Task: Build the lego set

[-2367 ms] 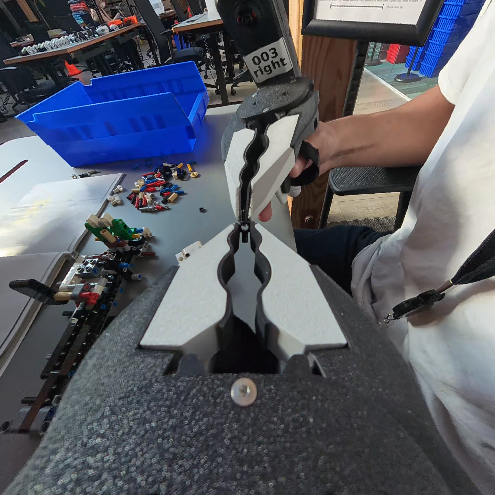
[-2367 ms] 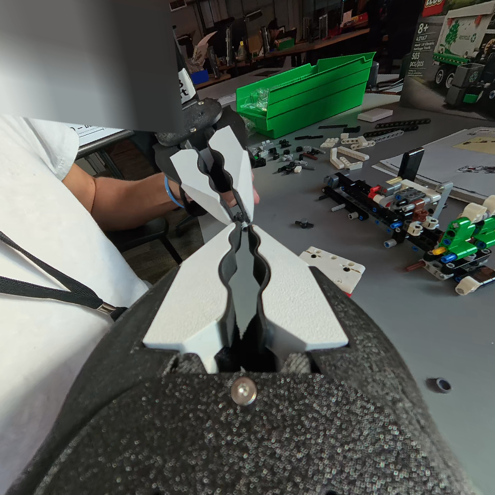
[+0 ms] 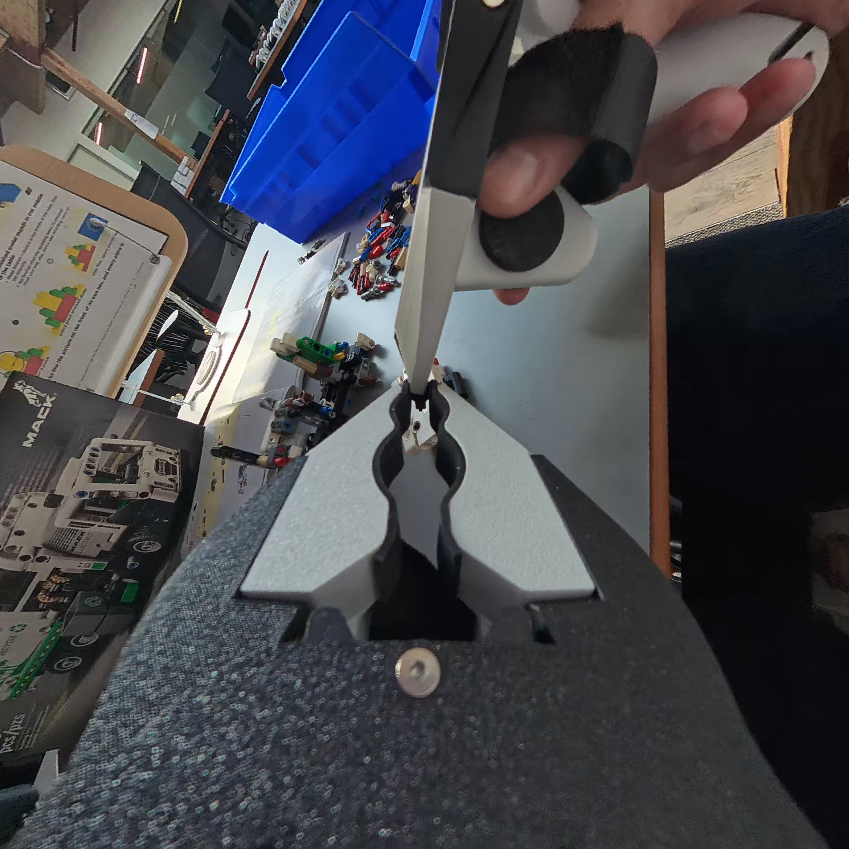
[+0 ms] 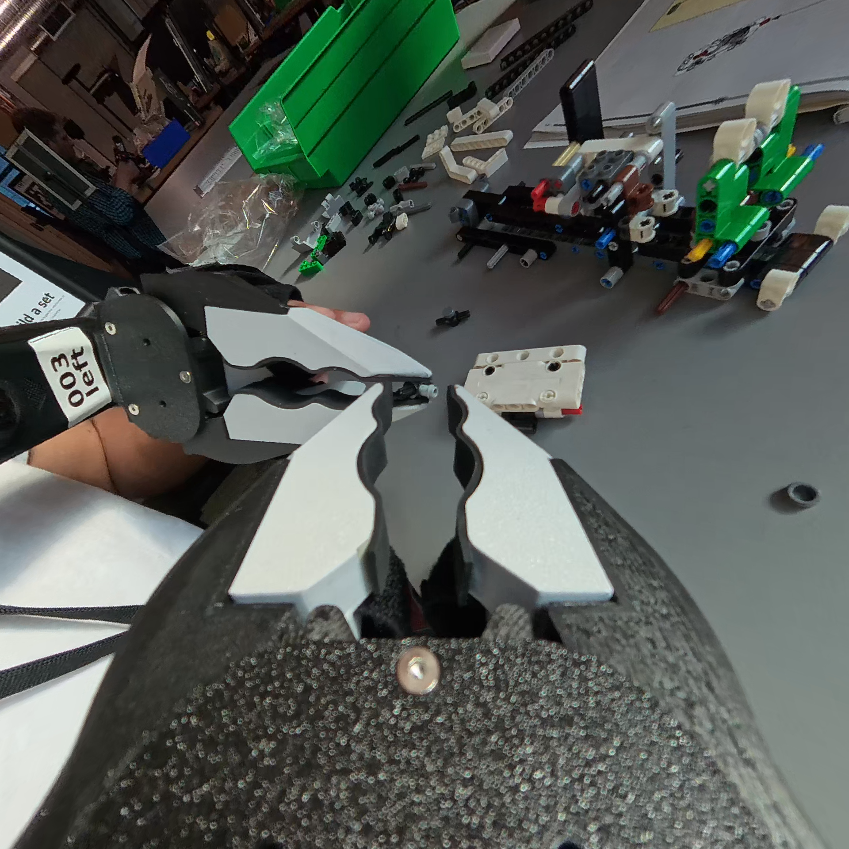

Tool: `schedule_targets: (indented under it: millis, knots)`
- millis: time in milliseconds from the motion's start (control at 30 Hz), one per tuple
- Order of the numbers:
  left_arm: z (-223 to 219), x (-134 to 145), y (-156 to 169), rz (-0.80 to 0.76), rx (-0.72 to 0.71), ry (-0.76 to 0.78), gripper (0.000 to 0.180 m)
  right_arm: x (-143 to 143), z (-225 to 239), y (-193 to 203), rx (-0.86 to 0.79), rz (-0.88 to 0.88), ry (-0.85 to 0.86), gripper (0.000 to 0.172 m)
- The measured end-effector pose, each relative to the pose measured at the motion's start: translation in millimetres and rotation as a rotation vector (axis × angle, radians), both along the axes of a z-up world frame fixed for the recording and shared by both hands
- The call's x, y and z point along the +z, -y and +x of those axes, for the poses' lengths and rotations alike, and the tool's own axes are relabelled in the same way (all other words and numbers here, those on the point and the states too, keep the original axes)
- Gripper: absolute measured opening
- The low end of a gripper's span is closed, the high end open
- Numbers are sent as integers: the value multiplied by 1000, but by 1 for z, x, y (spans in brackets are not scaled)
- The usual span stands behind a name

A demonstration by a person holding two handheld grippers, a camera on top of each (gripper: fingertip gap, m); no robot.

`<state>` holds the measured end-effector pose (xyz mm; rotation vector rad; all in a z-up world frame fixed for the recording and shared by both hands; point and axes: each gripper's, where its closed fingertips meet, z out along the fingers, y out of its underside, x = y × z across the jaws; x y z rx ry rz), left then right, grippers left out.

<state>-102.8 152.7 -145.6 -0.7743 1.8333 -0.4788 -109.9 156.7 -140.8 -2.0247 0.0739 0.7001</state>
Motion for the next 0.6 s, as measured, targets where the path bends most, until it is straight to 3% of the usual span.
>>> schedule_targets:
  millis: [600]
  knots:
    - [2,1,1,65,46,12,5,-1,-3,0,-23,45,177,9]
